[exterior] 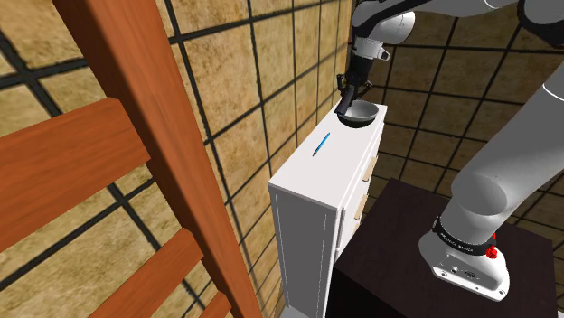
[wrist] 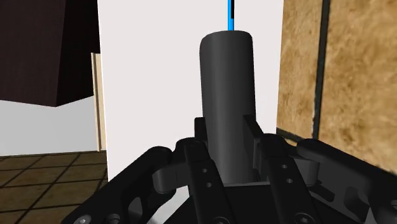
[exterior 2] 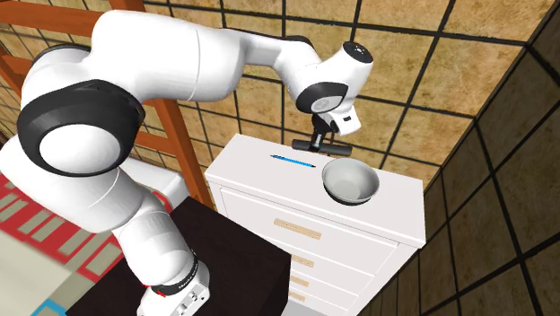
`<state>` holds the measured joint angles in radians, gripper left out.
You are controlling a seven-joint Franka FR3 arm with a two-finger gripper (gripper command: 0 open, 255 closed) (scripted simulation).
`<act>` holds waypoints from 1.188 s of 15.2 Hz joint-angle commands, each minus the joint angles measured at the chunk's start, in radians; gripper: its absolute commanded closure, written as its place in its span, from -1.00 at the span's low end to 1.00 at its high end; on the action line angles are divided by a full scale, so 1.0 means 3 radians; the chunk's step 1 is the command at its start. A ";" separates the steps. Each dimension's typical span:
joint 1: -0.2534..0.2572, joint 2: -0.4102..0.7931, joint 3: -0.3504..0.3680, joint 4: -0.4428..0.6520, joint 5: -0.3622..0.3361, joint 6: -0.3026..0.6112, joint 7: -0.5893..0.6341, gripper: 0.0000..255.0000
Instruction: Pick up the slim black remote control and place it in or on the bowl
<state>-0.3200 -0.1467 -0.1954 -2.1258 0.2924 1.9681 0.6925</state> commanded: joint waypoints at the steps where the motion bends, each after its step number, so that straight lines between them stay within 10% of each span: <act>1: -0.0057 0.0139 -0.0088 0.0139 0.0013 -0.0044 -0.0150 1.00; 8: -0.0285 0.0700 -0.0346 0.0800 0.0113 -0.0312 -0.0621 1.00; 18: -0.0284 0.0830 -0.0332 0.0510 0.0207 0.0080 -0.0769 1.00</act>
<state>-0.4045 0.0970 -0.2947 -1.9658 0.3508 1.9803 0.4680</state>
